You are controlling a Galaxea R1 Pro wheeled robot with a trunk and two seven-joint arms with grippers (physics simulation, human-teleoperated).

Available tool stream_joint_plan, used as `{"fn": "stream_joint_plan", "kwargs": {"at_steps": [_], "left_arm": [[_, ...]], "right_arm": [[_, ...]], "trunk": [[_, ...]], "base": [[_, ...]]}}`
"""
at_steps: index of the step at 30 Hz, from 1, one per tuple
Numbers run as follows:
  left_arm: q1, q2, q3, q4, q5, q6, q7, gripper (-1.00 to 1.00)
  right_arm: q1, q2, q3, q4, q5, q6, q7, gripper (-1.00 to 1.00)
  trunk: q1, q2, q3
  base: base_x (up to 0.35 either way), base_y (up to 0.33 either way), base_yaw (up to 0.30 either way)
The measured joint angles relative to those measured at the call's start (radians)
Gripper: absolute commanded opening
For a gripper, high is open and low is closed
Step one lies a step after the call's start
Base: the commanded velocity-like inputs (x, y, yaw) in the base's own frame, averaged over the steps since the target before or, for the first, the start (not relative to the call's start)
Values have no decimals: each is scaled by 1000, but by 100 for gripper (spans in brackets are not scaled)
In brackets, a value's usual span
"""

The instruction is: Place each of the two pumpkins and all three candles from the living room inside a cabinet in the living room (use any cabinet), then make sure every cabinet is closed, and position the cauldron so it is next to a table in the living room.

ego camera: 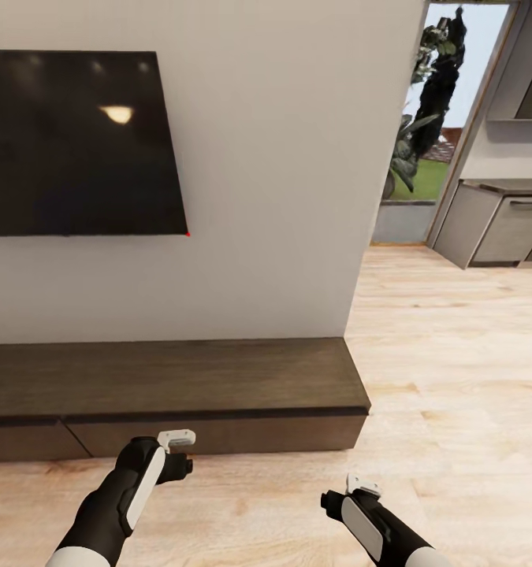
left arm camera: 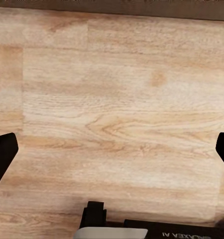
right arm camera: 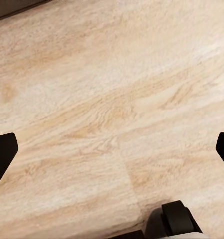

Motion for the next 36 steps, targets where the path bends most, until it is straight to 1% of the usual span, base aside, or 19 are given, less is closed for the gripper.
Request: {"fn": "stream_joint_plan", "kwargs": {"at_steps": [36], "left_arm": [[0, 1, 0, 0, 0, 0, 0, 100]], "right_arm": [[0, 1, 0, 5, -3, -2, 0, 100]], "trunk": [[-138, 252, 113]], "base": [[0, 0, 0]]}}
